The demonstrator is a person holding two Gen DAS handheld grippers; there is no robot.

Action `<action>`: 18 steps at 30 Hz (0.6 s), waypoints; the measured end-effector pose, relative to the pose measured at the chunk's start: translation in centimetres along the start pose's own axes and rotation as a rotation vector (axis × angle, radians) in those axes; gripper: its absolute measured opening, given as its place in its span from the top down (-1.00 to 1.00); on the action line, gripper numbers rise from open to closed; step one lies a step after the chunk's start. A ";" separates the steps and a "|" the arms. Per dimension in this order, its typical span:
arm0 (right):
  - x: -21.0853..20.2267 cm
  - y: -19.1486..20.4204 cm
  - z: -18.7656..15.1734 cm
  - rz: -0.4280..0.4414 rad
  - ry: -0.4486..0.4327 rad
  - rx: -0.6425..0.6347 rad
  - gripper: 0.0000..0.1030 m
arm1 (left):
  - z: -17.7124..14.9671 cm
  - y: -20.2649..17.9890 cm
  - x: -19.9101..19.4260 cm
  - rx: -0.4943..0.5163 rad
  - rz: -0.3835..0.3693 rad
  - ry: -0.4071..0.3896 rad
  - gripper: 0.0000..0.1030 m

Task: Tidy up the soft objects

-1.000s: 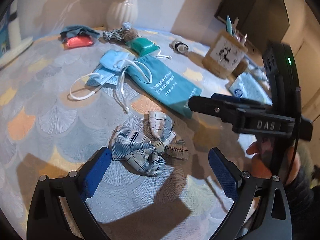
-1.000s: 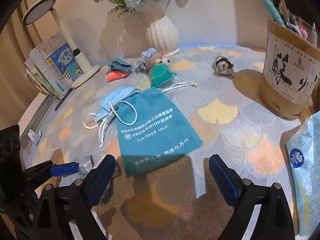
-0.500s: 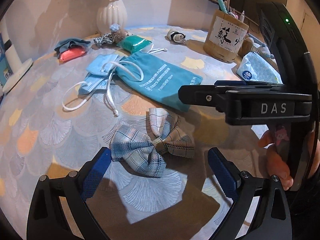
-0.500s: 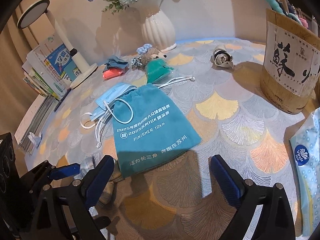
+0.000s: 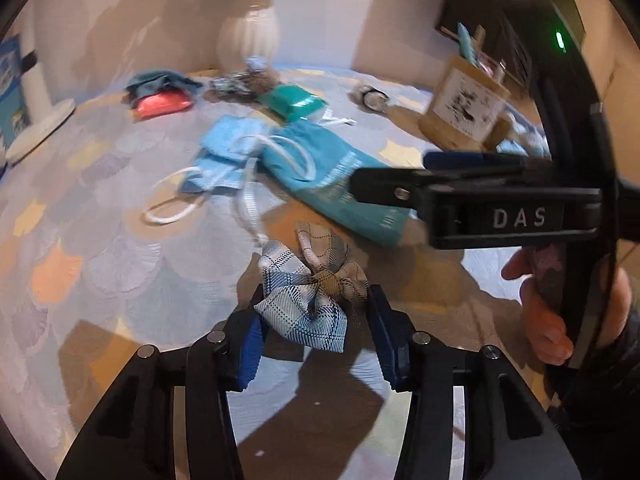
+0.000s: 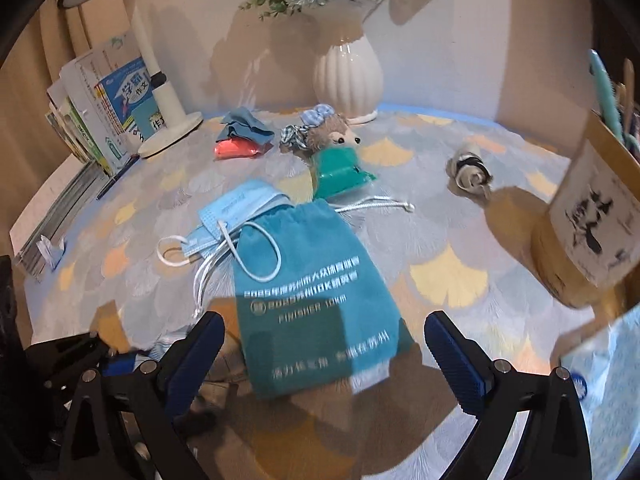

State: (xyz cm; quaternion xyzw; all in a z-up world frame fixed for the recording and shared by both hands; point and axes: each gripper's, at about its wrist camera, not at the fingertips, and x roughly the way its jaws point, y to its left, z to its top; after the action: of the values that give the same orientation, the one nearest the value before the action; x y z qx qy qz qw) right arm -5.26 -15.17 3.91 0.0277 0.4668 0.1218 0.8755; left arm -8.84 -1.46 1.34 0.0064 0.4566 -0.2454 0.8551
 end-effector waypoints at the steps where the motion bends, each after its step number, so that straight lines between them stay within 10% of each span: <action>1: 0.3 -0.2 0.0 0.005 0.002 0.009 -0.94 | 0.0 0.6 -0.1 -0.018 0.004 -0.007 0.14; 18: 2.4 0.3 -0.7 -0.003 0.059 -0.031 -1.00 | 0.0 2.7 -0.3 -0.090 0.006 -0.042 0.14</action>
State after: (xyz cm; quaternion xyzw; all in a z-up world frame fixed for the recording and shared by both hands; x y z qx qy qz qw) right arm -4.59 -14.36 1.58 0.0097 0.4906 0.1287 0.8618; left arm -7.86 1.03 1.02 -0.0360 0.4492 -0.2219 0.8647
